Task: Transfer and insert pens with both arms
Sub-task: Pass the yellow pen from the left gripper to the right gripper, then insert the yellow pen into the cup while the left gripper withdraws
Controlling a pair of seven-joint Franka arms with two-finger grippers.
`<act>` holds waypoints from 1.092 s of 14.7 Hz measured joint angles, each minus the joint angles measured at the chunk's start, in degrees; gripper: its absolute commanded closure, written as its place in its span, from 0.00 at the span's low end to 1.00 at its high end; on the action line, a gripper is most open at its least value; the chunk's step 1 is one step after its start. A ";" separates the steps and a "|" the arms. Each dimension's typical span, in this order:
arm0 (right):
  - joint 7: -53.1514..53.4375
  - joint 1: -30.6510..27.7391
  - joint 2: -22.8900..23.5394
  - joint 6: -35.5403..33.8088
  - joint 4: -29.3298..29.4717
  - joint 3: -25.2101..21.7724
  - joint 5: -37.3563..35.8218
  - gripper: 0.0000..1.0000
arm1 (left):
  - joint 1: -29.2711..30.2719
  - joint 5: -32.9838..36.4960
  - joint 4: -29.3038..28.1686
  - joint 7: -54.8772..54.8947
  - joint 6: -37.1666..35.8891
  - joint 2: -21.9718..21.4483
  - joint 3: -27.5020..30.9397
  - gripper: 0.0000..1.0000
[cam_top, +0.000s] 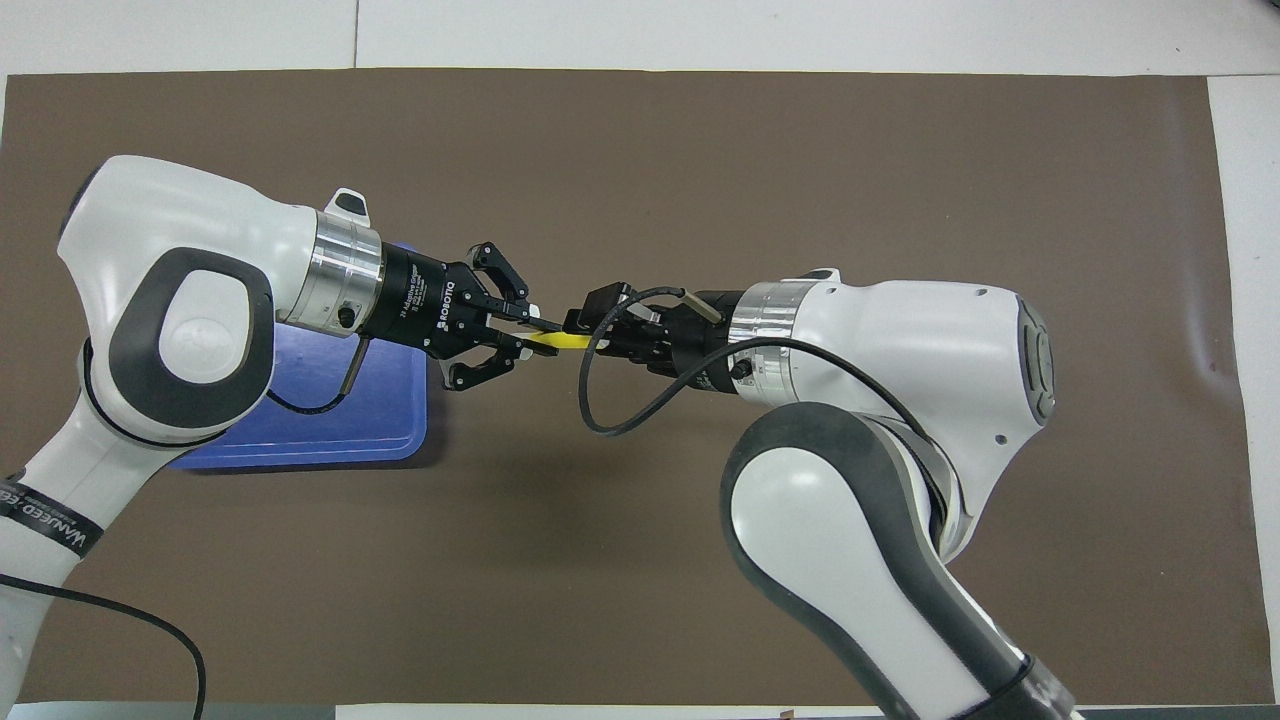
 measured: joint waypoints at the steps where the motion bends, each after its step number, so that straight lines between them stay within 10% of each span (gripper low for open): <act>1: 0.00 -0.03 0.00 -0.03 -0.07 -0.02 -0.19 1.00 | 0.04 -0.02 0.02 -0.04 0.08 -0.02 0.03 1.00; 5: -0.01 -0.13 0.09 -0.15 -0.15 -0.07 -0.60 1.00 | 0.18 -0.10 0.05 -0.30 0.09 -0.19 0.10 0.99; 6: -0.01 -0.15 0.09 -0.16 -0.15 -0.07 -0.60 1.00 | 0.18 -0.10 0.04 -0.61 0.09 -0.24 0.10 0.06; 11: -1.83 -2.34 -0.06 -6.77 0.50 -0.15 -2.36 1.00 | 0.00 -0.11 0.03 -1.87 0.95 -2.09 -0.07 0.00; 16: -15.71 -19.60 -0.15 -40.01 11.28 -0.84 -20.18 1.00 | 1.40 0.79 -0.17 -2.08 1.04 -3.45 0.38 0.00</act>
